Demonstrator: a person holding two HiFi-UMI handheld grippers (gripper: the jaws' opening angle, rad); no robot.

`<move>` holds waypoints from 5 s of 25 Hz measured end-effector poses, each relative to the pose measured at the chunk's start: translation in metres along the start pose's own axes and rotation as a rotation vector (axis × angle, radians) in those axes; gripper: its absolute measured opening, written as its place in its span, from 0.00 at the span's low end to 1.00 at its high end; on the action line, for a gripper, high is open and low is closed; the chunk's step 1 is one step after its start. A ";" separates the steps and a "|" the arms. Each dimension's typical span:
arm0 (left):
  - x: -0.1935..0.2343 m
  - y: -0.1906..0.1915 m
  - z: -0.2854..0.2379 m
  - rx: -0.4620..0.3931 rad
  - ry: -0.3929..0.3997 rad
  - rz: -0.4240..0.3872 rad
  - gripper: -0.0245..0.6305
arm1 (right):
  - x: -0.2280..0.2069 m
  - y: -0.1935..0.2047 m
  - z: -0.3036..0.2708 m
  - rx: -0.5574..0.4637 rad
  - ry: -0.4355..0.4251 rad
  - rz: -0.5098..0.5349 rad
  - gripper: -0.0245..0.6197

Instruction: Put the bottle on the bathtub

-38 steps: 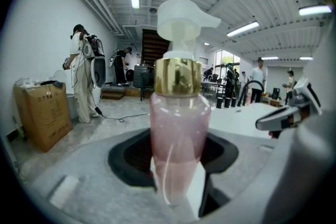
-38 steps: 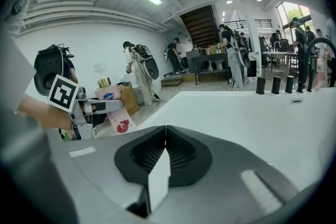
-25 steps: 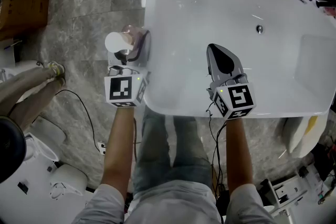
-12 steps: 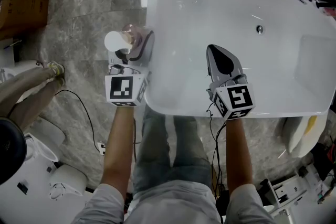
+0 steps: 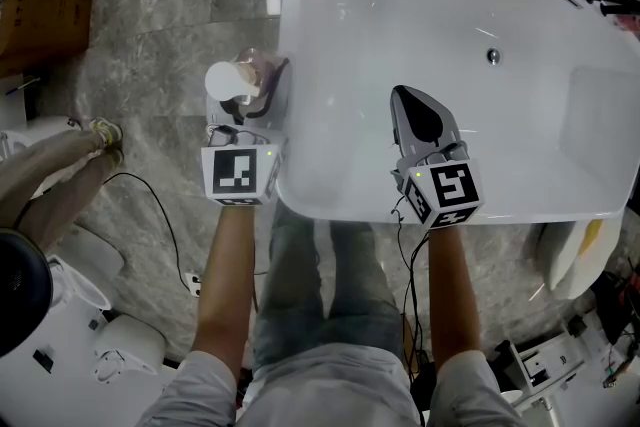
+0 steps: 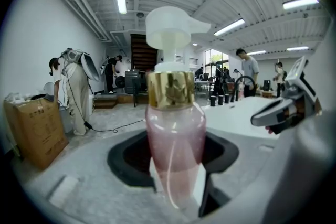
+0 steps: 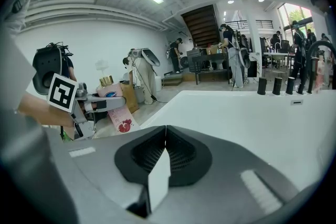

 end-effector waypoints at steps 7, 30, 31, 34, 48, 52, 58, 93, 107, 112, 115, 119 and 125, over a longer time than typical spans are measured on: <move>-0.006 -0.002 0.001 0.019 -0.011 -0.011 0.37 | 0.001 -0.002 0.003 -0.005 0.002 -0.004 0.04; -0.010 -0.003 0.004 0.001 0.021 -0.056 0.49 | 0.004 0.003 0.003 -0.001 -0.007 -0.006 0.04; -0.010 -0.003 0.004 0.001 0.022 -0.056 0.49 | 0.004 0.003 0.003 -0.001 -0.008 -0.006 0.04; -0.009 -0.004 0.003 -0.001 0.023 -0.061 0.48 | 0.004 0.003 0.001 0.001 -0.008 -0.006 0.04; -0.008 -0.014 0.009 -0.005 0.015 -0.075 0.38 | 0.009 -0.006 0.005 -0.003 -0.002 -0.009 0.04; -0.009 -0.014 0.009 0.005 0.012 -0.077 0.38 | 0.010 -0.007 0.005 -0.008 0.000 -0.012 0.04; -0.009 -0.015 0.009 0.011 0.022 -0.073 0.37 | 0.012 -0.009 0.006 -0.007 -0.001 -0.014 0.04; -0.006 -0.017 0.013 -0.020 0.041 -0.125 0.47 | 0.019 -0.007 -0.004 0.005 -0.013 -0.011 0.04; -0.006 -0.022 0.019 -0.022 0.045 -0.133 0.52 | 0.023 -0.010 0.003 -0.001 -0.014 -0.005 0.04; -0.004 -0.022 0.021 -0.018 0.041 -0.127 0.53 | 0.025 -0.010 0.004 -0.001 -0.015 -0.002 0.04; -0.002 -0.023 0.023 -0.024 0.032 -0.117 0.53 | 0.026 -0.010 0.005 0.001 -0.016 -0.001 0.04; -0.003 -0.024 0.025 -0.021 0.036 -0.147 0.52 | 0.026 -0.011 0.005 -0.002 -0.014 -0.001 0.04; -0.005 -0.025 0.024 -0.010 0.038 -0.168 0.41 | 0.026 -0.015 0.006 -0.014 -0.009 -0.006 0.04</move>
Point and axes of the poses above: the fingertips, and each gripper's own axes: z backward along the fingers, x to its left, y out of its underside, the point moved 6 cm from there along z, backward along the fingers, and after that the axes turned 1 degree about -y, right-handed, at the moved point
